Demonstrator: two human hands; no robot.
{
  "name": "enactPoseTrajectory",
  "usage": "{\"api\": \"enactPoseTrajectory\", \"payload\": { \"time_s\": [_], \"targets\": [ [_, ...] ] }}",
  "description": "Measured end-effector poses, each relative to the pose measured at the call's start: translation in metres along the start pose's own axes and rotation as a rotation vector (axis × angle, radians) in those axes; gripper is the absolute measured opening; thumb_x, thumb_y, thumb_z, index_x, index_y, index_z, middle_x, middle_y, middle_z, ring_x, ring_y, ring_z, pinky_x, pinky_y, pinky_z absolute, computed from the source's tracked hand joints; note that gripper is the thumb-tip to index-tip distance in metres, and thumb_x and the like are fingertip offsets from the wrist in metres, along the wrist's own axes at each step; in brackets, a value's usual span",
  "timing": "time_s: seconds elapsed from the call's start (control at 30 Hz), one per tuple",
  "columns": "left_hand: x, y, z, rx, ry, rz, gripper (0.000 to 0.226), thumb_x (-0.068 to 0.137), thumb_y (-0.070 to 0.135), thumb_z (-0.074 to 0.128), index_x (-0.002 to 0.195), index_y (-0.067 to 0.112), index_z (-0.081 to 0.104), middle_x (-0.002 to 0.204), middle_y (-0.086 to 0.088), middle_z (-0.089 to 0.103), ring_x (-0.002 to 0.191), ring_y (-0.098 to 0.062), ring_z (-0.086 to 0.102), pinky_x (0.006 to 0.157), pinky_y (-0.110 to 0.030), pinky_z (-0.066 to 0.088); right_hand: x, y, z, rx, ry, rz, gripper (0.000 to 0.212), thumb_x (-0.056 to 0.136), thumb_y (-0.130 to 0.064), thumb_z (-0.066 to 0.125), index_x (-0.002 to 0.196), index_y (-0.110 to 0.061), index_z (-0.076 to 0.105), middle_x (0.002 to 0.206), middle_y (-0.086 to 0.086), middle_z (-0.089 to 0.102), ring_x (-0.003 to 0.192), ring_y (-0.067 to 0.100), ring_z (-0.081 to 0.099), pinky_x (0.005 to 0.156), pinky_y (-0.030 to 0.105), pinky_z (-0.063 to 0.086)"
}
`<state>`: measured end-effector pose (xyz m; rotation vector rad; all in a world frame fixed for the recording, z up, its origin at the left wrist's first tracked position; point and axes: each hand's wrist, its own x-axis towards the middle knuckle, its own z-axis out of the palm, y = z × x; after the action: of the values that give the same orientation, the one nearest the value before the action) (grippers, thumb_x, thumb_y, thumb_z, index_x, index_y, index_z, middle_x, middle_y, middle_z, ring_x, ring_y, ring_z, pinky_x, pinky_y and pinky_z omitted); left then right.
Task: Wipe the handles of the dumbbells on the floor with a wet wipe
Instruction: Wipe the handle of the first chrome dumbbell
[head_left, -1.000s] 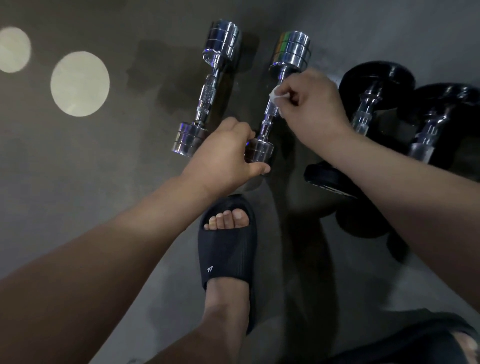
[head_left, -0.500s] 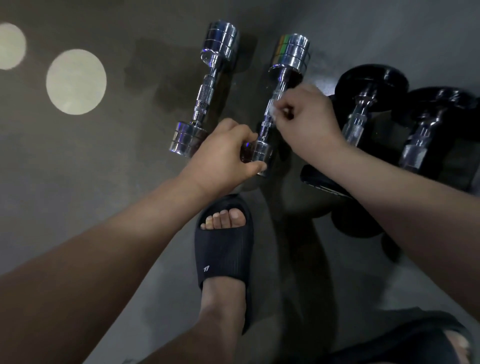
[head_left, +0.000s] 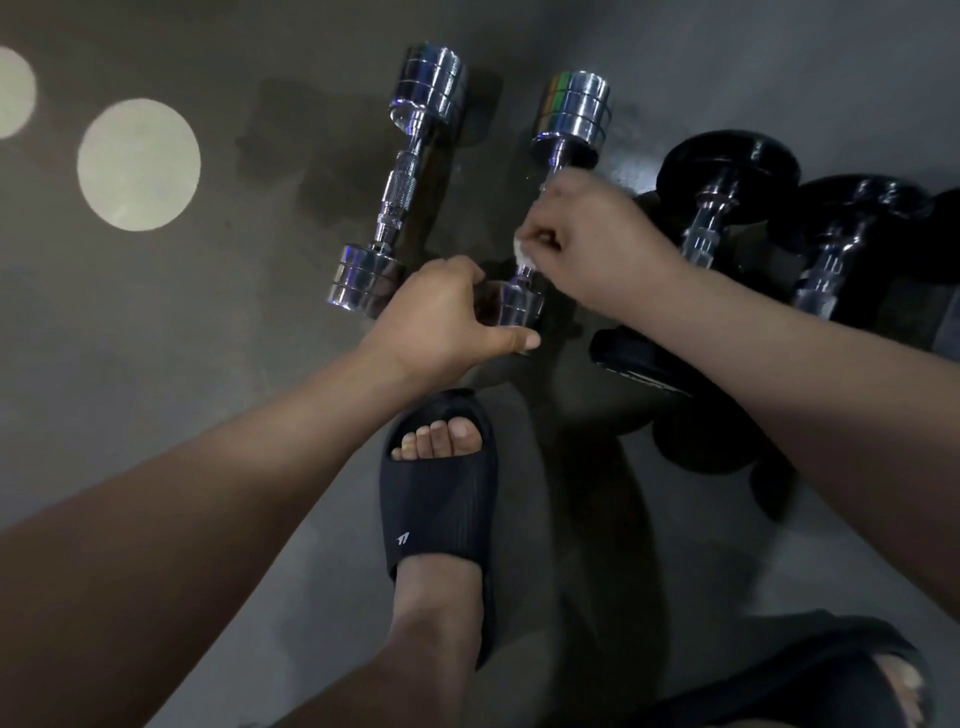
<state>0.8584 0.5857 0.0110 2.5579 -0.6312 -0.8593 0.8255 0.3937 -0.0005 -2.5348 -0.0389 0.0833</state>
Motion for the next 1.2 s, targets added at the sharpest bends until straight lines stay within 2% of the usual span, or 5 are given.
{"api": "enactPoseTrajectory", "payload": {
  "time_s": [0.13, 0.3, 0.67, 1.03, 1.2],
  "targets": [
    [-0.002, 0.003, 0.004, -0.021, 0.0, 0.037, 0.08, 0.066, 0.064, 0.083, 0.124, 0.015, 0.059, 0.112, 0.0, 0.062, 0.099, -0.016, 0.061, 0.082, -0.028, 0.049, 0.017, 0.01, -0.006, -0.017, 0.139, 0.171, 0.02, 0.094, -0.019, 0.06, 0.095, -0.011, 0.078, 0.102, 0.009, 0.063, 0.093, 0.021, 0.061, 0.077, 0.02, 0.036],
    [0.001, -0.002, 0.004, -0.035, -0.011, 0.05, 0.066, 0.075, 0.059, 0.078, 0.123, 0.018, 0.061, 0.11, 0.0, 0.062, 0.096, -0.017, 0.062, 0.078, -0.024, 0.044, -0.008, -0.005, -0.007, -0.028, -0.072, -0.021, 0.016, 0.093, -0.015, 0.067, 0.099, -0.007, 0.079, 0.105, 0.016, 0.062, 0.093, 0.031, 0.063, 0.084, 0.039, 0.051],
    [0.004, 0.001, 0.005, -0.087, -0.053, -0.023, 0.069, 0.071, 0.061, 0.08, 0.122, 0.02, 0.06, 0.111, -0.001, 0.064, 0.094, -0.017, 0.063, 0.075, -0.025, 0.044, -0.012, -0.009, -0.016, -0.041, -0.193, -0.1, 0.014, 0.091, -0.015, 0.068, 0.097, -0.01, 0.08, 0.102, 0.013, 0.062, 0.089, 0.029, 0.063, 0.08, 0.039, 0.052],
    [0.002, 0.009, 0.002, -0.087, -0.071, -0.016, 0.062, 0.076, 0.058, 0.078, 0.122, 0.02, 0.062, 0.111, 0.001, 0.059, 0.092, -0.015, 0.06, 0.071, -0.023, 0.04, -0.018, -0.001, -0.012, 0.009, -0.119, -0.038, 0.012, 0.09, -0.015, 0.071, 0.096, -0.009, 0.08, 0.097, 0.011, 0.063, 0.086, 0.025, 0.063, 0.079, 0.033, 0.052],
    [0.001, 0.013, 0.003, -0.074, -0.066, -0.015, 0.061, 0.076, 0.058, 0.079, 0.12, 0.021, 0.062, 0.114, 0.0, 0.059, 0.092, -0.015, 0.06, 0.076, -0.024, 0.042, 0.011, 0.014, -0.021, -0.004, 0.12, 0.186, 0.021, 0.094, -0.015, 0.06, 0.09, -0.006, 0.078, 0.095, 0.012, 0.062, 0.094, 0.023, 0.059, 0.084, 0.032, 0.043]
  ]
}}
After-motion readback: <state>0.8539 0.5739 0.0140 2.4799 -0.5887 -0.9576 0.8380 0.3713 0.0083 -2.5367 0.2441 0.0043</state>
